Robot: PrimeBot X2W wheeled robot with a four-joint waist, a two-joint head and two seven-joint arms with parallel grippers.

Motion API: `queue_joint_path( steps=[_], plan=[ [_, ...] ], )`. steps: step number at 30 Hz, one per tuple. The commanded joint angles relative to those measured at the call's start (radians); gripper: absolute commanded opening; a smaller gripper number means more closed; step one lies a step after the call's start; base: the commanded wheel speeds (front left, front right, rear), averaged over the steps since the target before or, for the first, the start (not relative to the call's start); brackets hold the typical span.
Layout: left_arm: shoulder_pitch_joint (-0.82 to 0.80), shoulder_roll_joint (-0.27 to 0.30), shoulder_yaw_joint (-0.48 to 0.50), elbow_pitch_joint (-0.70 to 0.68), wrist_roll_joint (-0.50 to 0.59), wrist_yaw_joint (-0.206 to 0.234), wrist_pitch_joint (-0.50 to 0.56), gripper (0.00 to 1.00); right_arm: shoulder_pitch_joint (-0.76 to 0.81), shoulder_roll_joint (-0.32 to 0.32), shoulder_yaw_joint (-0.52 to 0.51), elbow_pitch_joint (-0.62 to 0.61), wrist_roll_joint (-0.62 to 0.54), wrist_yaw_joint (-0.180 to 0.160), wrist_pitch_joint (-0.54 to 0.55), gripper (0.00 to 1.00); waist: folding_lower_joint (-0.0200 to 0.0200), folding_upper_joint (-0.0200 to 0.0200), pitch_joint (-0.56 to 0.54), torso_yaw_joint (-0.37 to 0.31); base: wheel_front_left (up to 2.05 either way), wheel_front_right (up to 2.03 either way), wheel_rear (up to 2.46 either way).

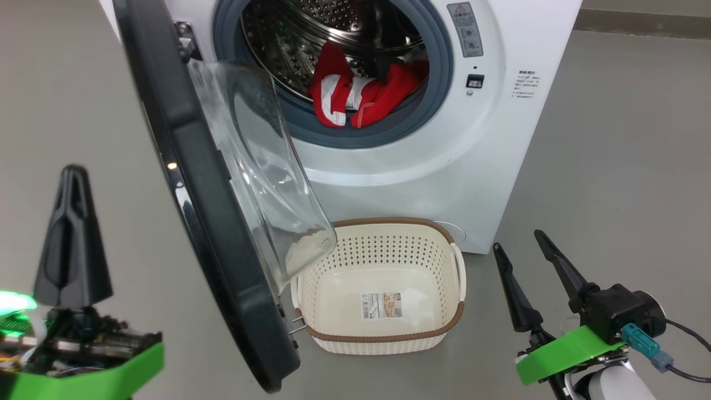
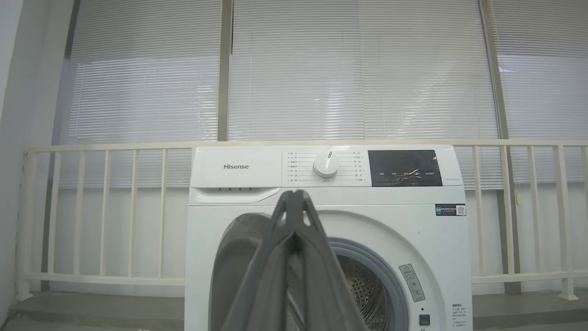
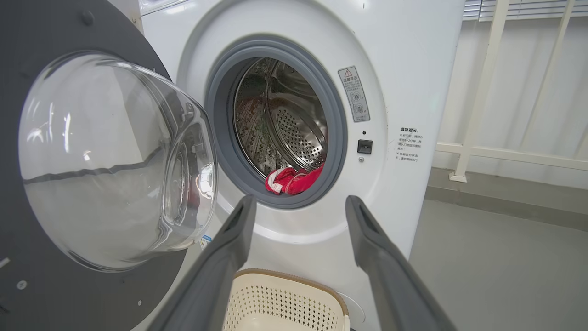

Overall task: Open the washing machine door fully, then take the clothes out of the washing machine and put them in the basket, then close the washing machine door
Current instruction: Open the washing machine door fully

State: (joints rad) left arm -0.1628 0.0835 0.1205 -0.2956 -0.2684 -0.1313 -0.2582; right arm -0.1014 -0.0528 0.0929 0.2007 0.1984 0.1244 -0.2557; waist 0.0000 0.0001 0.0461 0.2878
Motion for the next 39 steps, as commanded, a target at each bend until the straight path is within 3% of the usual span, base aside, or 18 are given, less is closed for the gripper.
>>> queue_joint_path(
  steps=[1,12,25,32,39],
  plan=[
    [-0.043,0.021,0.017,-0.038,-0.010,0.001,-0.004,0.00,-0.006,0.003,0.028,-0.020,0.014,0.006,-0.006,1.00,0.0000,-0.0001,-0.001,-0.004,0.00,0.00,0.00],
    [-0.051,0.035,-0.164,-0.074,-0.068,0.001,0.033,0.00,-0.005,0.003,0.032,-0.021,0.016,0.006,-0.006,1.00,0.0000,-0.0001,0.001,-0.042,0.00,0.00,0.00],
    [0.041,0.031,-0.347,-0.069,-0.159,0.004,0.214,0.00,-0.006,0.003,0.029,-0.020,0.015,0.006,-0.006,1.00,0.0000,-0.0001,0.010,-0.048,0.00,0.00,0.00],
    [0.076,0.049,-0.380,-0.010,-0.166,0.021,0.313,0.00,-0.009,0.003,0.031,-0.017,0.017,0.006,-0.006,1.00,0.0000,-0.0001,0.015,-0.050,0.00,0.00,0.00],
    [0.080,0.062,-0.373,0.038,-0.154,0.042,0.333,0.00,-0.009,0.003,0.036,-0.015,0.019,0.006,-0.006,1.00,0.0000,-0.0001,0.021,-0.053,0.00,0.00,0.00]
  ],
)
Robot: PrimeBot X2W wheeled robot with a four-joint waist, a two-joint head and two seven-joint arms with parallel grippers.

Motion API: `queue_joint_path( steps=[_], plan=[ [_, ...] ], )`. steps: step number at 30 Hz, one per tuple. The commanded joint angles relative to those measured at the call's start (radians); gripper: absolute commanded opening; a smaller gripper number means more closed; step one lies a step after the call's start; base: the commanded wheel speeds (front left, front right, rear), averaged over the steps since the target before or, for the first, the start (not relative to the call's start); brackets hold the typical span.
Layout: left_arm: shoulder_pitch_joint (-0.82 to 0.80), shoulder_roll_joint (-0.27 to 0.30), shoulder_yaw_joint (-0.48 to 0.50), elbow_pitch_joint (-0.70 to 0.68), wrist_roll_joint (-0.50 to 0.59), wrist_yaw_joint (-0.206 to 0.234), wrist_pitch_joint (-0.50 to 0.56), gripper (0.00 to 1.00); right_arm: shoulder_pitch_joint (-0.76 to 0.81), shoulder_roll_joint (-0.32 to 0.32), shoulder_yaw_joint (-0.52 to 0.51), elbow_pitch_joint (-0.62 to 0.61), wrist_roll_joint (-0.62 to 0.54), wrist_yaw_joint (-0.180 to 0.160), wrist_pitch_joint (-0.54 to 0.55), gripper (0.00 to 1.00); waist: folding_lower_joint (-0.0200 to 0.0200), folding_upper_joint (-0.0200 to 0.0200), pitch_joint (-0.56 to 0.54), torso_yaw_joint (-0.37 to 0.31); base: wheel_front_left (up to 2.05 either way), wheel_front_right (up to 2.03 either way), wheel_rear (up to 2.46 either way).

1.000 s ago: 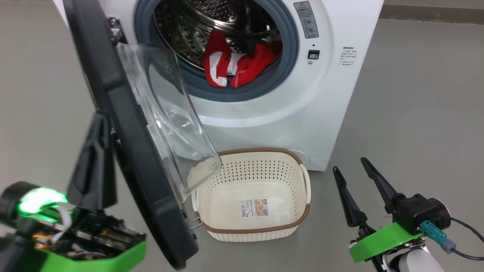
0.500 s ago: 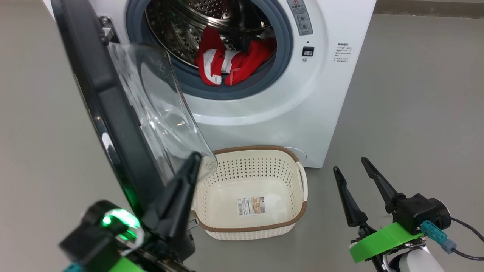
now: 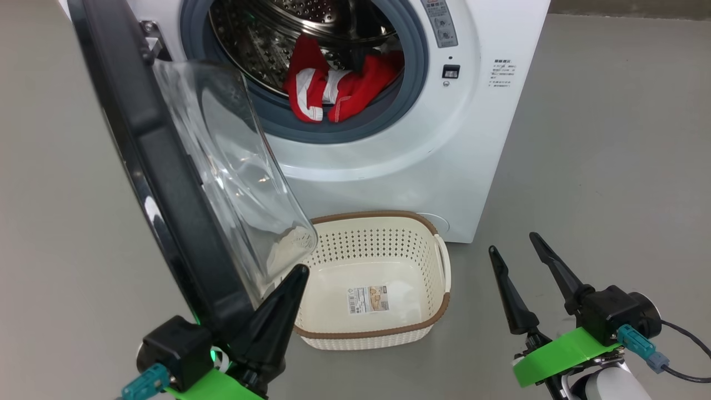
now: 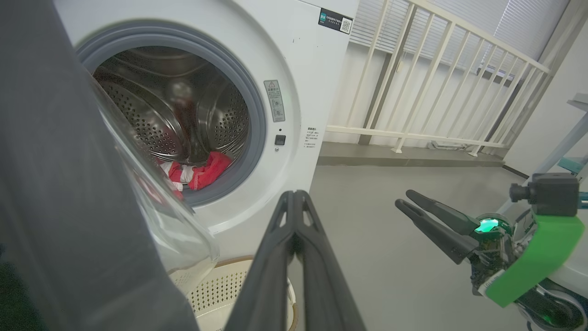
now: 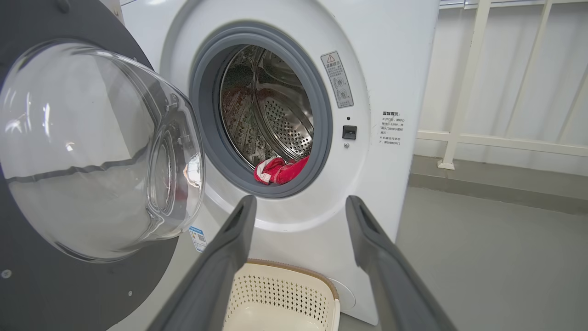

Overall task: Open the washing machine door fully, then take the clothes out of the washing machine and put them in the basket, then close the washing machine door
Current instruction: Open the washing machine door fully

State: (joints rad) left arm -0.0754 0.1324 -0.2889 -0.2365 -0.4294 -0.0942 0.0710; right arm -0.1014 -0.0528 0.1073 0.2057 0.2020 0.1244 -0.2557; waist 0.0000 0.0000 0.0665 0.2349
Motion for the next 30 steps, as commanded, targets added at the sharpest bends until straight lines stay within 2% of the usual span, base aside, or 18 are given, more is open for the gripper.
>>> queue_joint_path(
  steps=[1,14,30],
  plan=[
    [-0.006,0.015,0.041,-0.011,0.012,0.015,0.006,0.00,-0.008,0.003,0.022,-0.019,0.015,0.006,-0.006,1.00,0.0000,0.0000,0.002,-0.001,0.00,0.00,0.00],
    [0.007,0.032,0.078,0.033,0.023,0.064,0.005,0.00,-0.003,0.003,0.021,-0.012,0.014,0.006,-0.006,1.00,0.0000,0.0000,0.005,0.018,0.00,0.00,0.00],
    [0.024,0.052,0.129,0.044,0.022,0.111,-0.014,0.00,-0.004,0.003,0.016,0.000,0.002,0.006,-0.006,1.00,0.0000,0.0000,0.015,0.097,0.00,0.00,0.00]
  ],
)
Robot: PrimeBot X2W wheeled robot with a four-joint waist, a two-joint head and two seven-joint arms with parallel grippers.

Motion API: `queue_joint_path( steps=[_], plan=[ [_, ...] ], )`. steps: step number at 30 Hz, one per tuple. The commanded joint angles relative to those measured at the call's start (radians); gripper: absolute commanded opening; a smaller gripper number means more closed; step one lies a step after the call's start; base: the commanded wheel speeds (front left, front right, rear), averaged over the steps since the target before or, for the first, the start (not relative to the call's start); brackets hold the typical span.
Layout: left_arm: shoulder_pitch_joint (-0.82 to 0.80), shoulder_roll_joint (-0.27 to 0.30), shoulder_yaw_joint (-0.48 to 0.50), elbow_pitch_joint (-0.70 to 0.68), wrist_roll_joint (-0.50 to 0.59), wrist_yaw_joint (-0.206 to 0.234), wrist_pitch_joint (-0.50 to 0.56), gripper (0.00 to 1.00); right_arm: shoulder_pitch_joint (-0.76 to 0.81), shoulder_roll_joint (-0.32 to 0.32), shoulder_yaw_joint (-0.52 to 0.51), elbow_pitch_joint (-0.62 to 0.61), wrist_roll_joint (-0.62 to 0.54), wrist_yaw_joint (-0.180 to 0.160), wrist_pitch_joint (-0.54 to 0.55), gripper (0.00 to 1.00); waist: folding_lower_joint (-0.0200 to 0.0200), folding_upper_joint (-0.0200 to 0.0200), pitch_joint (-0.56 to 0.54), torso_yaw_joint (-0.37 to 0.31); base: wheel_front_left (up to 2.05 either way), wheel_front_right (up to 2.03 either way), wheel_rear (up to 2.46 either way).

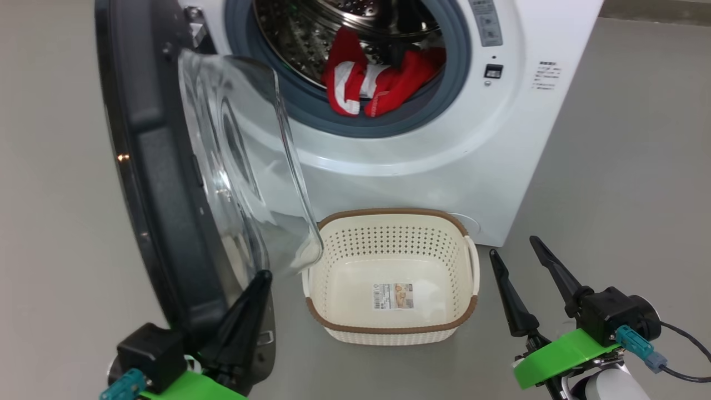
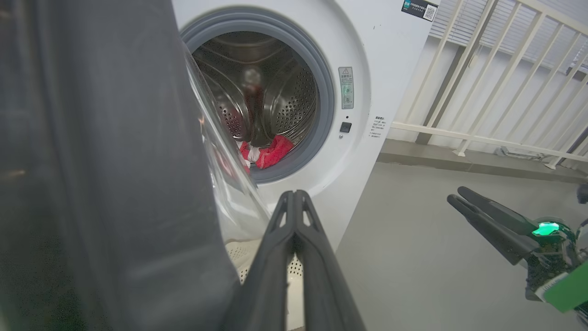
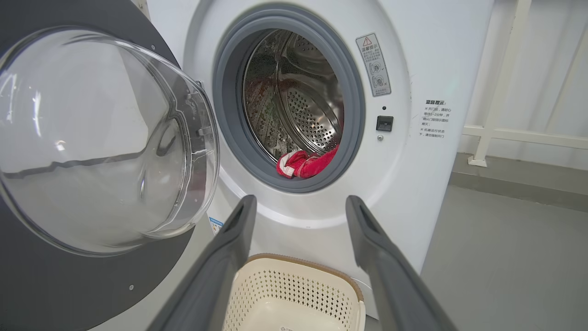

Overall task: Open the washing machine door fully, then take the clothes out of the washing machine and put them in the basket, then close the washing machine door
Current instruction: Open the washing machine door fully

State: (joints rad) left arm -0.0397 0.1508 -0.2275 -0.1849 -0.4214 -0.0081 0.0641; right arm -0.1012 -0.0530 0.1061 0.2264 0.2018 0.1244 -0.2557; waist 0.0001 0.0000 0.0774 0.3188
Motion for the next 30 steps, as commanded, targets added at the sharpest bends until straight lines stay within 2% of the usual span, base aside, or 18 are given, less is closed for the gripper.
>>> queue_joint_path(
  steps=[1,15,30],
  plan=[
    [-0.012,0.035,0.072,-0.006,0.016,0.030,-0.010,0.00,-0.005,0.003,0.016,-0.020,0.001,0.006,-0.006,1.00,0.0000,0.0000,0.005,0.019,0.00,0.00,0.00],
    [-0.006,0.083,0.179,0.036,0.018,0.088,-0.048,0.00,-0.019,0.003,0.017,-0.006,-0.010,0.006,-0.006,1.00,0.0000,0.0000,0.019,0.069,0.00,0.00,0.00],
    [-0.011,0.125,0.309,0.163,0.003,0.143,-0.145,0.00,-0.034,0.003,0.013,-0.002,-0.035,0.006,-0.006,1.00,0.0000,0.0000,0.045,0.067,0.00,0.00,0.00]
  ],
)
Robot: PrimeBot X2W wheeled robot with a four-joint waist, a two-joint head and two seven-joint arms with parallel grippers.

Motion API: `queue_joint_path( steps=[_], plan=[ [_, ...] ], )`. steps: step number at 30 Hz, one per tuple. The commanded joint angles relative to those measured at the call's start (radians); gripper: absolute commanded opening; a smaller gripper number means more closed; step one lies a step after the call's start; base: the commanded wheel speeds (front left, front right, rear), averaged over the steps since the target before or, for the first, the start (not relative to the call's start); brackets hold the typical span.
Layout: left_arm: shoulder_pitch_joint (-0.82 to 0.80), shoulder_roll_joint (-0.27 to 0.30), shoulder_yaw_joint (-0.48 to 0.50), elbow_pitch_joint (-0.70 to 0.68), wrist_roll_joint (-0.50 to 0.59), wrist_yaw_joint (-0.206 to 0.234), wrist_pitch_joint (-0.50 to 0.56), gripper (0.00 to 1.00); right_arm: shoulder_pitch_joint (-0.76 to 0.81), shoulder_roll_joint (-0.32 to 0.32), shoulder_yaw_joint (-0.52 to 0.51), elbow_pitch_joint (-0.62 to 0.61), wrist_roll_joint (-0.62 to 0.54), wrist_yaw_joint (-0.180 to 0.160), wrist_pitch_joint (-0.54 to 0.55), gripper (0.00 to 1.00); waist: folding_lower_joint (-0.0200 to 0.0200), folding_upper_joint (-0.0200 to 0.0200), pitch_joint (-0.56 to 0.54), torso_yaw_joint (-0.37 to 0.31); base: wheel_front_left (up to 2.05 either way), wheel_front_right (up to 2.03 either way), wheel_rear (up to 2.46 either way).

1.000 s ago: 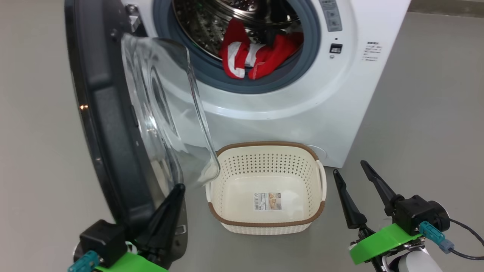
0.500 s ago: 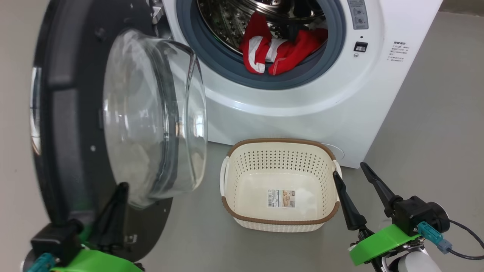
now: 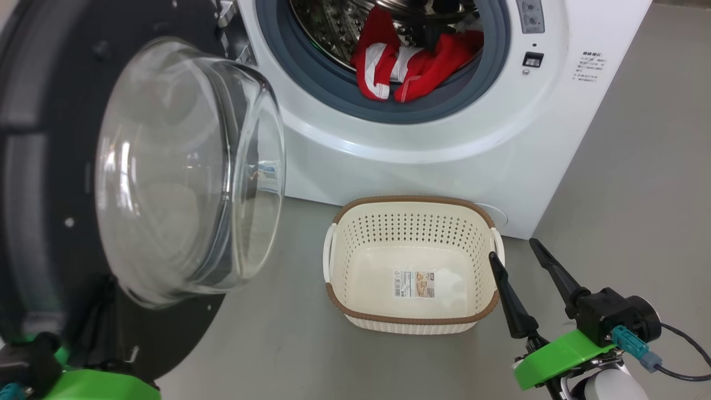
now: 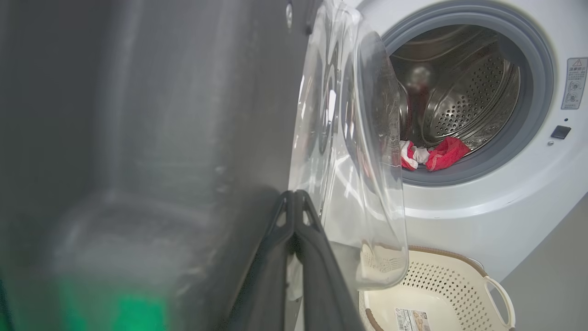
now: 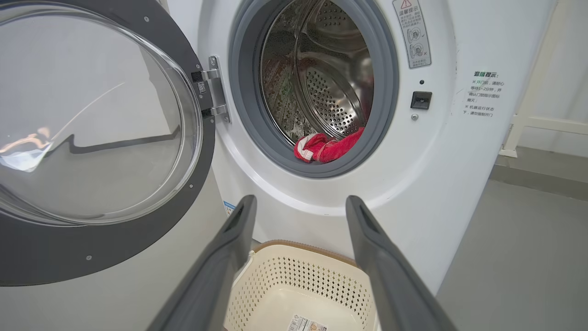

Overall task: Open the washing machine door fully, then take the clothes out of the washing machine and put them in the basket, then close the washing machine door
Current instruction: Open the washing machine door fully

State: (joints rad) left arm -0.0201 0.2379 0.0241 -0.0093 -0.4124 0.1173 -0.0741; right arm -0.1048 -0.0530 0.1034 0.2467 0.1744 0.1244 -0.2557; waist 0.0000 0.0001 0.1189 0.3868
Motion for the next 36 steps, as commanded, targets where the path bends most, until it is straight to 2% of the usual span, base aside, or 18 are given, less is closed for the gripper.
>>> queue_joint_path(
  steps=[1,9,18,29,36],
  plan=[
    [-0.034,0.040,0.065,-0.002,-0.009,0.018,-0.016,0.00,-0.032,0.003,0.014,-0.023,-0.010,0.006,-0.006,1.00,0.0000,-0.0001,0.007,-0.001,0.00,0.00,0.00],
    [-0.087,0.039,0.131,0.096,-0.078,-0.003,-0.093,0.00,-0.050,0.003,0.006,-0.017,-0.037,0.006,-0.006,1.00,0.0000,-0.0001,0.045,0.007,0.00,0.00,0.00],
    [-0.149,0.064,0.182,0.212,-0.095,-0.013,-0.154,0.00,-0.062,0.003,0.012,-0.006,-0.064,0.006,-0.006,1.00,0.0000,-0.0001,0.070,0.014,0.00,0.00,0.00],
    [-0.217,0.085,0.239,0.322,-0.096,-0.029,-0.183,0.00,-0.064,0.003,0.017,0.005,-0.079,0.006,-0.006,1.00,0.0000,-0.0001,0.067,0.024,0.00,0.00,0.00],
    [-0.285,0.096,0.283,0.397,-0.086,-0.060,-0.187,0.00,-0.069,0.003,0.022,0.015,-0.098,0.006,-0.006,1.00,0.0000,-0.0001,0.076,0.037,0.00,0.00,0.00]
  ],
)
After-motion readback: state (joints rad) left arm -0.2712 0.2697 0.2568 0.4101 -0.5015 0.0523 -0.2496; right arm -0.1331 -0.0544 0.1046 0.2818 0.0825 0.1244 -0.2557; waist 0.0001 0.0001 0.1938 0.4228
